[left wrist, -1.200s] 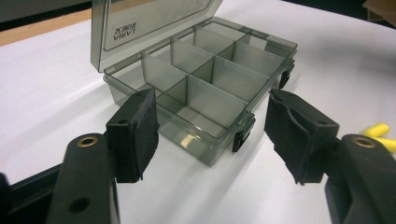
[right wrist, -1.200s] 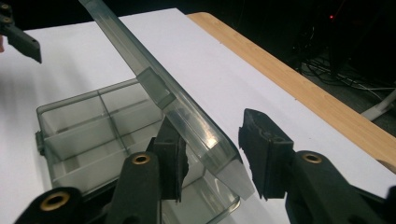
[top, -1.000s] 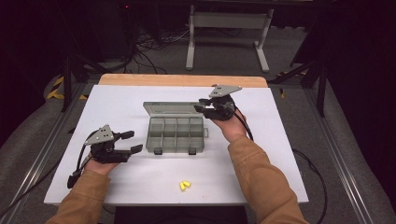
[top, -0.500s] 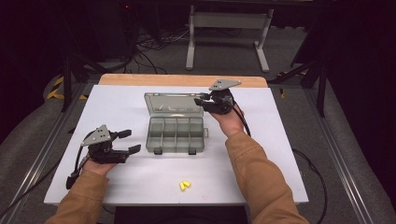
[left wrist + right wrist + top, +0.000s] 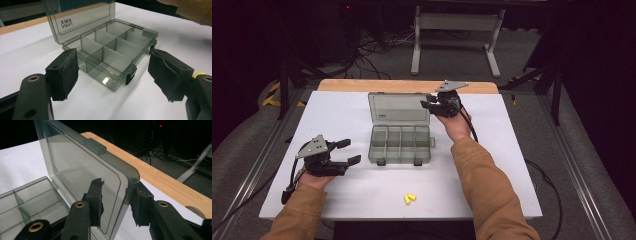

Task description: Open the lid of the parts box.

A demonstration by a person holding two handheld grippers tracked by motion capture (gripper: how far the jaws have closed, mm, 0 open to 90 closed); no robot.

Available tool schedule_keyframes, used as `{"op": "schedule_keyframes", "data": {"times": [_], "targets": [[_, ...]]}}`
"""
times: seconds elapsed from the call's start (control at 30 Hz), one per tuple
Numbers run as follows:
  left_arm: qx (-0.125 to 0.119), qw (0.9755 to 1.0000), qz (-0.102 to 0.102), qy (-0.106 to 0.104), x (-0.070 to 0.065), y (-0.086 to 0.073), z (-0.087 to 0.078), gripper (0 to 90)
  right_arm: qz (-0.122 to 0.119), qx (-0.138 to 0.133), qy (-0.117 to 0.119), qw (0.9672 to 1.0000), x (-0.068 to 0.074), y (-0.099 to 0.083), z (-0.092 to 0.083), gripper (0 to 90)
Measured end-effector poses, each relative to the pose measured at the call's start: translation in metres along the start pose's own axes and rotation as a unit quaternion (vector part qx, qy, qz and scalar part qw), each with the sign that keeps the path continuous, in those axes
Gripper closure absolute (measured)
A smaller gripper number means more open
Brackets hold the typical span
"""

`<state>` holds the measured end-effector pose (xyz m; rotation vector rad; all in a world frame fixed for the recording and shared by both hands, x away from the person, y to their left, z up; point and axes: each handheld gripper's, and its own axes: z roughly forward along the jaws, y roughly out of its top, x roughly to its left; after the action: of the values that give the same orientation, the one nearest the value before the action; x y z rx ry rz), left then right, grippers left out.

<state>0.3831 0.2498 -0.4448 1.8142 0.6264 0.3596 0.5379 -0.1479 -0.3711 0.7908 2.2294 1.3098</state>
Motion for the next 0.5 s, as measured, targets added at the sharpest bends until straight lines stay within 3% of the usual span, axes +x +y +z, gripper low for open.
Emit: {"op": "schedule_keyframes", "data": {"times": [0.5], "targets": [[-0.001,1.0,0.002,-0.003,-0.001,-0.002,0.0,24.9,0.034,0.015,-0.011,0.9992,-0.015,-0.015,0.026,61.0]]}}
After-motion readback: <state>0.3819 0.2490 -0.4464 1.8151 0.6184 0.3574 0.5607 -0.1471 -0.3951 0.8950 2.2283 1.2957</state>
